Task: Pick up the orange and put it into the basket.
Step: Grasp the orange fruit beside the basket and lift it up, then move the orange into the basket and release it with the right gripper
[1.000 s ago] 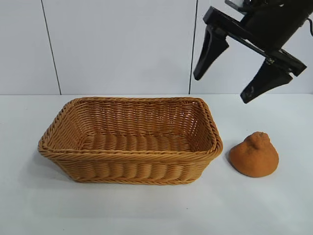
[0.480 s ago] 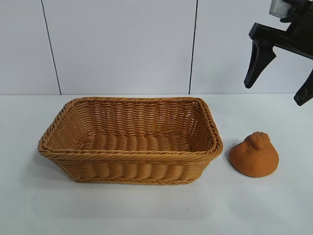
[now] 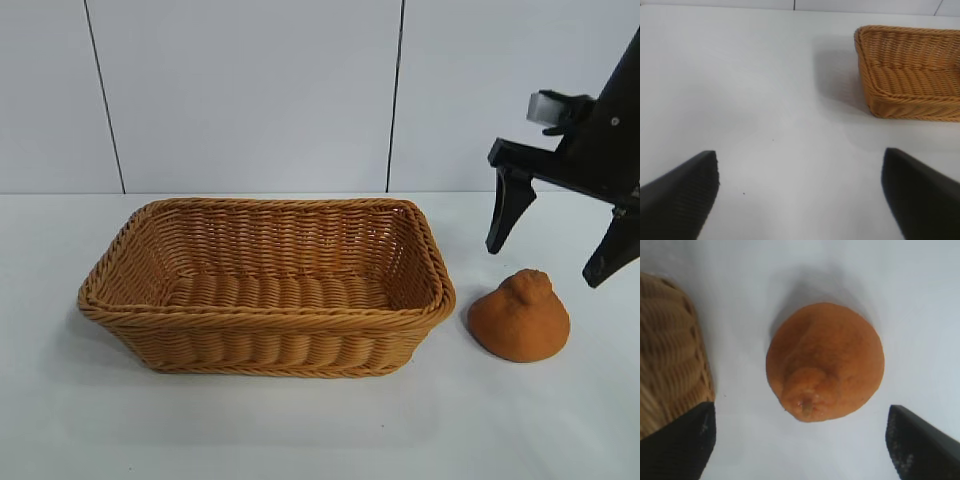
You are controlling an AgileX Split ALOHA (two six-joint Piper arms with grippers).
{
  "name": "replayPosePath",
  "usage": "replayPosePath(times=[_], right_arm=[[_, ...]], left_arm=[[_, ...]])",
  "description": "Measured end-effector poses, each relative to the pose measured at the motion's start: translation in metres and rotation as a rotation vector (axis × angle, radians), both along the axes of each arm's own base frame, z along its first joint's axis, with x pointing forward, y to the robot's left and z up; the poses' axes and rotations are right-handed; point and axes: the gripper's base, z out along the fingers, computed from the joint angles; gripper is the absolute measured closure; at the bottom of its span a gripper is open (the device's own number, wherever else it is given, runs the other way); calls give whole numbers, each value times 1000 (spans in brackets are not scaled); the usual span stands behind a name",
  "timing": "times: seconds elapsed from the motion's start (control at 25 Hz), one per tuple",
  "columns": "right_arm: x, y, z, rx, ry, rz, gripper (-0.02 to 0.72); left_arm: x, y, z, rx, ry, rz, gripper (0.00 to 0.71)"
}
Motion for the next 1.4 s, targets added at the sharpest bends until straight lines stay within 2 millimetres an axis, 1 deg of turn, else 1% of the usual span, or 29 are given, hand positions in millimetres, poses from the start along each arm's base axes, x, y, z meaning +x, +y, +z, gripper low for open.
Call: replayPosePath(times=[0.16,0.24,0.28,0.32,0.36,0.44,0.52,0.56,0.6,0.72,0.8,0.88,1.0,1.16,1.32,1.4], right_arm=[[4,0,-28,-11,45,-11,72],[5,-1,-35,-14,51,-15,76],[6,-1,-36,-15,50,-19,89],[6,-1,-36,-16,48,-18,125],[6,-1,-36,-17,47,-18,185],[6,-1,-36,-23,46,-14,350],[6,-1,-36,-22,50,-13,553],[6,-1,-35,-21,53,-11,626],[5,-1,-33,-20,54,-7,671],[4,-1,-27,-18,49,4,668],[4,-1,-19,-17,28,6,668],[3,-1,-4,-17,-7,9,668],[-1,-2,23,-19,-77,16,668],[-9,-2,57,-8,-146,18,668],[-16,-1,80,10,-209,13,669],[-18,4,88,17,-231,27,669]], left_arm=[[0,0,0,1,0,1,79],[0,0,0,2,0,1,79],[0,0,0,2,0,1,79],[0,0,0,2,0,1,79],[0,0,0,2,0,2,79],[0,0,0,2,0,2,79],[0,0,0,2,0,2,79],[0,0,0,2,0,2,79],[0,0,0,2,0,2,79],[0,0,0,2,0,2,79],[0,0,0,2,0,2,79],[0,0,0,2,0,2,79],[0,0,0,2,0,2,79],[0,0,0,2,0,2,79],[0,0,0,2,0,2,79],[0,0,0,2,0,2,79]])
